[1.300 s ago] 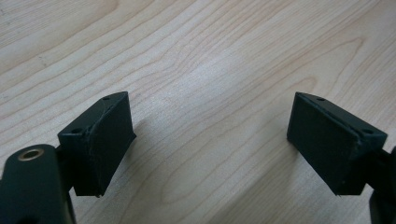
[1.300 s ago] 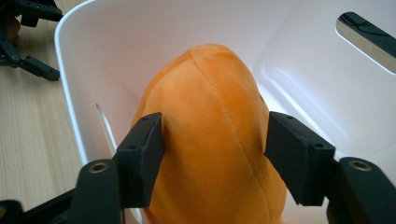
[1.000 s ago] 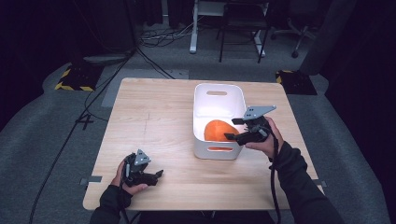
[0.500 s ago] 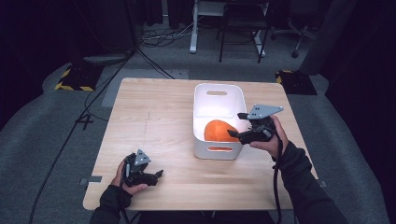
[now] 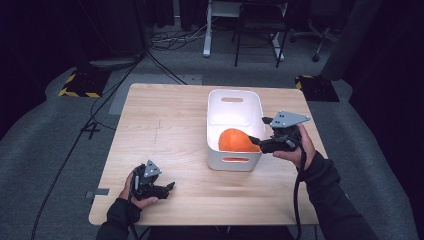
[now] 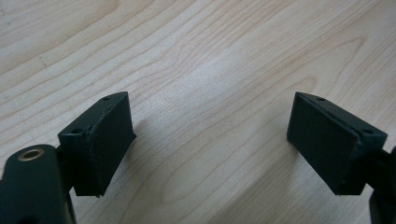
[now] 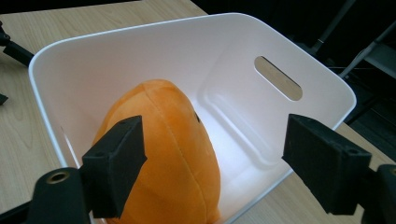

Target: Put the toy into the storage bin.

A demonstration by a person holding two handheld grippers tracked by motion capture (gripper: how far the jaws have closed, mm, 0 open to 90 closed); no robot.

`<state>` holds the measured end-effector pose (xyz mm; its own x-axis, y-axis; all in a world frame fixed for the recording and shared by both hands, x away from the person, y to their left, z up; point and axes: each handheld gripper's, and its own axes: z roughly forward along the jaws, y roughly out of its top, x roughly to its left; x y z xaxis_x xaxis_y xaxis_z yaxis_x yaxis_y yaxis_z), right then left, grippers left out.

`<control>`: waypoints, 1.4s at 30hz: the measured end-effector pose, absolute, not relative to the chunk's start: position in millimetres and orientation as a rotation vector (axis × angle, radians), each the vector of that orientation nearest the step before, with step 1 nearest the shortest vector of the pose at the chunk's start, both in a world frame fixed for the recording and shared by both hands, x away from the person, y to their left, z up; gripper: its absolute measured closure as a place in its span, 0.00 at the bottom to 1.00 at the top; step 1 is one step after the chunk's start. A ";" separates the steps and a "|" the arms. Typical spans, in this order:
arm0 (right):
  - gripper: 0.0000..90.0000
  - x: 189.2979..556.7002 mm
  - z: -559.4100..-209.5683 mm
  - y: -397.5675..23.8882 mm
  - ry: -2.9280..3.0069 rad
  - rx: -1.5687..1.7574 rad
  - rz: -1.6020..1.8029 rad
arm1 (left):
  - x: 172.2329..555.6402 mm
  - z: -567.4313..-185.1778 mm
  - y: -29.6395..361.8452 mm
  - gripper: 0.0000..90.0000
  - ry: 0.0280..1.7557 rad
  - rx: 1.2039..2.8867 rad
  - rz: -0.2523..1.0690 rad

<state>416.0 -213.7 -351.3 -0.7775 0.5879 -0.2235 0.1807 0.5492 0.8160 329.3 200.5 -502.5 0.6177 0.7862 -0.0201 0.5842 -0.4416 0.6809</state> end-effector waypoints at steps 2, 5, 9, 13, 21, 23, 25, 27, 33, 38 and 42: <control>0.23 414.7 -349.8 -215.6 2.303 0.623 1.131 | 329.2 -502.7 200.4 0.16 1.072 2.180 0.396; 0.23 413.2 -348.3 -219.0 2.288 0.633 1.132 | 329.2 -502.7 200.4 0.16 1.072 2.180 0.396; 0.22 412.6 -346.9 -224.8 2.274 0.645 1.132 | 329.2 -502.7 200.4 0.16 1.072 2.180 0.397; 0.22 412.4 -346.6 -230.7 2.260 0.666 1.121 | 329.3 -502.7 200.5 0.16 1.072 2.180 0.396; 0.21 410.9 -347.0 -248.0 2.230 0.707 1.116 | 329.4 -502.5 200.6 0.16 1.071 2.183 0.392; 0.21 410.4 -347.4 -251.8 2.222 0.716 1.112 | 329.3 -502.5 200.6 0.16 1.072 2.183 0.392; 0.21 410.3 -348.0 -256.3 2.218 0.716 1.113 | 329.4 -502.5 200.6 0.16 1.071 2.183 0.392; 0.21 409.3 -349.1 -260.7 2.213 0.735 1.115 | 329.4 -502.5 200.6 0.16 1.071 2.183 0.392; 0.21 408.2 -352.6 -271.1 2.211 0.757 1.097 | 329.4 -502.5 200.6 0.16 1.072 2.183 0.392; 0.21 407.8 -356.9 -277.5 2.207 0.768 1.095 | 329.4 -502.5 200.6 0.16 1.071 2.183 0.392; 0.21 406.7 -360.8 -280.3 2.211 0.783 1.084 | 329.4 -502.5 200.6 0.16 1.072 2.183 0.392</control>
<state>406.7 -280.3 -360.8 -0.6790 0.7012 -0.2174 0.2575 0.5049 0.8239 329.4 200.6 -502.5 0.6183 0.7856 -0.0221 0.5858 -0.4420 0.6794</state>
